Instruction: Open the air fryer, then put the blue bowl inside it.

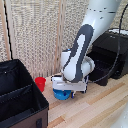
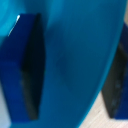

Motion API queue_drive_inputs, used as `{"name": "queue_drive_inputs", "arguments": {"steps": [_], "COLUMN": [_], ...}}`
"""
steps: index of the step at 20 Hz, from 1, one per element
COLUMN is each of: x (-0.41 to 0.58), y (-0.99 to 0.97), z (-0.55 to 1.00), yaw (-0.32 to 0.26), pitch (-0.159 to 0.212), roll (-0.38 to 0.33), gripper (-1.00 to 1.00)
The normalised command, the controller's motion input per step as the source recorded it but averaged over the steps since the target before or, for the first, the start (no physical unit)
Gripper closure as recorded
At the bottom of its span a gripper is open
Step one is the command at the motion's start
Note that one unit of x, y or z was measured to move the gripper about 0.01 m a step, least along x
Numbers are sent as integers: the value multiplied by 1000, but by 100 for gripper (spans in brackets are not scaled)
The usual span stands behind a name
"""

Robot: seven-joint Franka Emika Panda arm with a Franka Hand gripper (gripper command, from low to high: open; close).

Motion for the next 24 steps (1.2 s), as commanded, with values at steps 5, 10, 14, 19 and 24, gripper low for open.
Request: {"name": "queue_drive_inputs", "arguments": {"steps": [5,10,14,19,24], "x": [15,125,264,451,531], "y": [56,10,0,0,-17], "z": [437,766,862,839,867], "yaw": [0,-8,-55,-77,-101], "pitch": [18,92,55,20,6], "roll": [-26,0,0,0,0], "gripper": [100,100,100,100,100]}}
